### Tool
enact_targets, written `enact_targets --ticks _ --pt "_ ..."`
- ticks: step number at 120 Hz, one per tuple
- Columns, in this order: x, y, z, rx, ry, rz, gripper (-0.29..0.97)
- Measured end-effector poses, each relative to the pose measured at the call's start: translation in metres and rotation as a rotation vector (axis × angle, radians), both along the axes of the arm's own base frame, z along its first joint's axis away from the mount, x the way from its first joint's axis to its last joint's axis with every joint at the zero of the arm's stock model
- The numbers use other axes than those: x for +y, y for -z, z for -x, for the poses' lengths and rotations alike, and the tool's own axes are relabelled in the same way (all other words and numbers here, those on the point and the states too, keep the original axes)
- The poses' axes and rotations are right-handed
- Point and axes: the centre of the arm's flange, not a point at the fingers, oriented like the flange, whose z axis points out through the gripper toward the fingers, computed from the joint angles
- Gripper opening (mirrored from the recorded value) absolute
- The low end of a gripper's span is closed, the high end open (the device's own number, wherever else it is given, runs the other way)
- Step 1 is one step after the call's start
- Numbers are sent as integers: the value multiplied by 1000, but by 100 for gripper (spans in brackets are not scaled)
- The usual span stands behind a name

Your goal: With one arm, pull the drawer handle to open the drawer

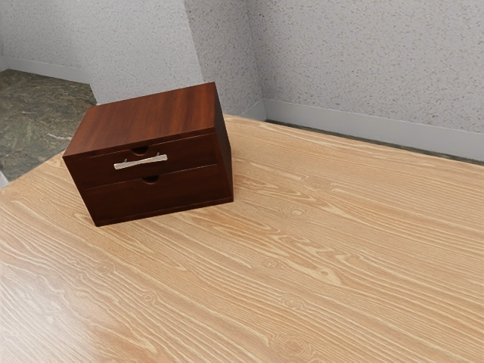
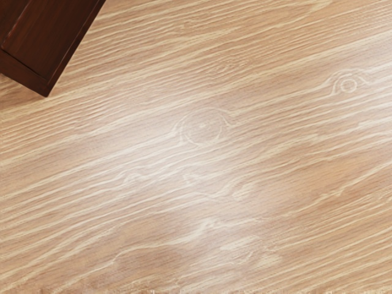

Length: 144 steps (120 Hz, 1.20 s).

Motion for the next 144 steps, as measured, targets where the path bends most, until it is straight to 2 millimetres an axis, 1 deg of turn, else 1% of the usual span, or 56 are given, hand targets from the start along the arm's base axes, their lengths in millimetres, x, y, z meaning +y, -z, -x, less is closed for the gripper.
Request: enact_targets --ticks 17,25,32,44,58,62,67,76,83,92,111,114,126,144 --pt "17 0 16 0 -43 0 68" --pt "20 0 19 0 -49 0 68" --pt "18 -3 19 -6 -45 -2 68" --pt "3 -17 14 -32 -7 -14 68" --pt "-25 -25 -5 -45 63 -22 68" --pt "-31 -30 -6 -56 79 -24 68" --pt "-34 -38 0 -76 85 -26 68" --pt "-26 -53 18 -108 62 -37 68" --pt "-25 -65 25 -131 56 -50 68" --pt "-32 -84 25 -164 68 -77 68" --pt "-48 -109 18 -215 99 -114 68" --pt "-47 -109 16 -214 98 -117 68" --pt "-44 -97 -1 -190 96 -132 68" --pt "-38 -72 -32 -146 93 -156 68"
